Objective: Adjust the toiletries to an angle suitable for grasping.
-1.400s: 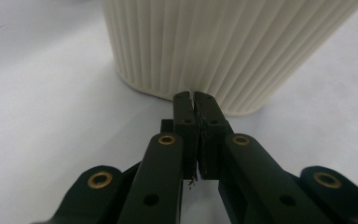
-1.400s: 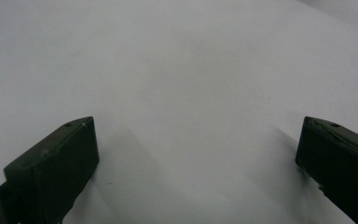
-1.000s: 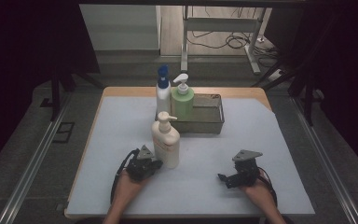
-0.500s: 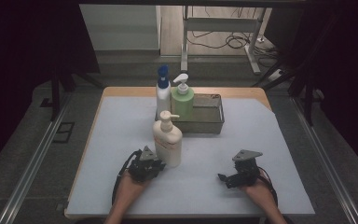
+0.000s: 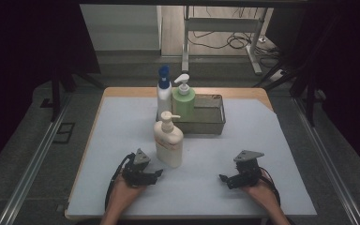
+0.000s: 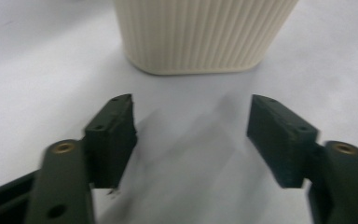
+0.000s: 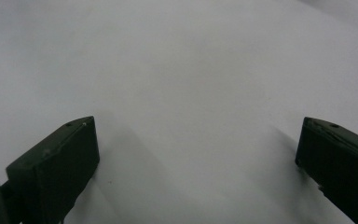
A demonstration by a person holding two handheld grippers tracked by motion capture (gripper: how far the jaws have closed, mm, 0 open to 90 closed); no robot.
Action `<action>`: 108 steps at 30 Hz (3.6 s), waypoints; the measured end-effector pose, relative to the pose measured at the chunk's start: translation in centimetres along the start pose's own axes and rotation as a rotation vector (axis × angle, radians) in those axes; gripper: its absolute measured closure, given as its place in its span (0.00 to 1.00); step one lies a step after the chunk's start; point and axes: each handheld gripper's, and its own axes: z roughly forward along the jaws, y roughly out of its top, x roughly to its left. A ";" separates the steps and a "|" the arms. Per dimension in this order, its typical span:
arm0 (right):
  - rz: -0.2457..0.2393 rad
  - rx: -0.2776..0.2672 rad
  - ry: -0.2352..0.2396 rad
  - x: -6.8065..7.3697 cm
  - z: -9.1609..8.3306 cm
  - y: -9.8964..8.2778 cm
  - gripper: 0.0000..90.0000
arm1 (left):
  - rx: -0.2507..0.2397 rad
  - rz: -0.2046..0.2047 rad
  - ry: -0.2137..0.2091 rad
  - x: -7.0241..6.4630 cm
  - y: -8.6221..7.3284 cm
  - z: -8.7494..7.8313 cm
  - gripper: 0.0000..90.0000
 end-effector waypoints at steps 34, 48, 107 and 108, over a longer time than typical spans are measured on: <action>-0.073 -0.058 0.094 1.5 -2.1 3.4 0.00 | 0.022 -0.016 0.072 -0.5 -2.3 -0.8 0.14; -0.098 -0.087 0.130 2.4 -2.4 5.8 0.00 | 0.020 -0.016 0.073 -0.5 -2.4 -0.8 0.14; -0.146 -0.146 0.192 9.0 1.5 15.9 0.14 | 0.018 -0.015 0.073 -0.5 -2.4 -0.8 0.14; -0.146 -0.146 0.192 9.0 1.5 15.9 0.14 | 0.018 -0.016 0.073 -0.5 -2.4 -0.8 0.14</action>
